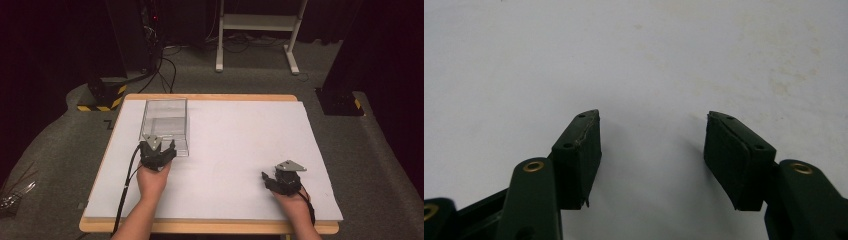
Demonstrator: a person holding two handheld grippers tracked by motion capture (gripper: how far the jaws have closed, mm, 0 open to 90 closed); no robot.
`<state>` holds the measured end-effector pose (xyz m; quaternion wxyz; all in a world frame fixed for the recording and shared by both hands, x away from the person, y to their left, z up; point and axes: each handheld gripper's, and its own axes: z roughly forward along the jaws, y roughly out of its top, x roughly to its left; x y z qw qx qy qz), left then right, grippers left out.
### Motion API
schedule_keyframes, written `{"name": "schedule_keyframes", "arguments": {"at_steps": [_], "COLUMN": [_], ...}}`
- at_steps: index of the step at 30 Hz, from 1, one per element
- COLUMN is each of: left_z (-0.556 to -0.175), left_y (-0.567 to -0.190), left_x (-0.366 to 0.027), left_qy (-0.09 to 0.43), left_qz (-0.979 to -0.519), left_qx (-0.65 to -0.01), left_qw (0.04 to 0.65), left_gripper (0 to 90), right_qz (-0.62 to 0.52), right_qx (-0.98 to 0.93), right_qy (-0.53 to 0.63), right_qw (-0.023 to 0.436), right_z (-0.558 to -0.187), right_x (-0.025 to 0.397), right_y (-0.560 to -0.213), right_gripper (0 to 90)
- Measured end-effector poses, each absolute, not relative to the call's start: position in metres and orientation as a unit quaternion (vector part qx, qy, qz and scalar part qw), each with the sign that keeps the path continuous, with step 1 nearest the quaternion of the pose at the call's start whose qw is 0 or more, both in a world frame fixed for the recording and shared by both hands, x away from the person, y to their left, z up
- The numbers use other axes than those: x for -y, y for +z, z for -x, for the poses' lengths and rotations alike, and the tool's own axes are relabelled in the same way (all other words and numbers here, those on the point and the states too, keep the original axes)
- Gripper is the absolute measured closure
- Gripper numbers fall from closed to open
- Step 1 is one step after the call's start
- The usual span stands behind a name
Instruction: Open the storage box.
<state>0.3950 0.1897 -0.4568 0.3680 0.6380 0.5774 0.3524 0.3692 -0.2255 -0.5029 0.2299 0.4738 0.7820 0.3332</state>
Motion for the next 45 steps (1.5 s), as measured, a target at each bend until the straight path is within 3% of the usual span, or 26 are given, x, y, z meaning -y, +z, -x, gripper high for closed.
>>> {"name": "schedule_keyframes", "arguments": {"at_steps": [17,45], "left_z": [-0.394,-0.367], "left_y": [-0.455,-0.460], "left_x": [-0.203,-0.204], "left_qy": [0.338,0.341], "left_qz": [-0.659,-0.649], "left_qx": [-0.561,-0.556], "left_qw": [0.370,0.393], "left_gripper": [33.0,33.2], "right_qz": [-0.474,-0.473], "right_qx": [-0.782,-0.782], "right_qy": [0.333,0.333], "right_qw": [0.232,0.232], "right_z": [-0.369,-0.369], "right_x": [0.225,0.225], "right_y": [-0.503,-0.503], "right_gripper": [39.7,39.7]}}
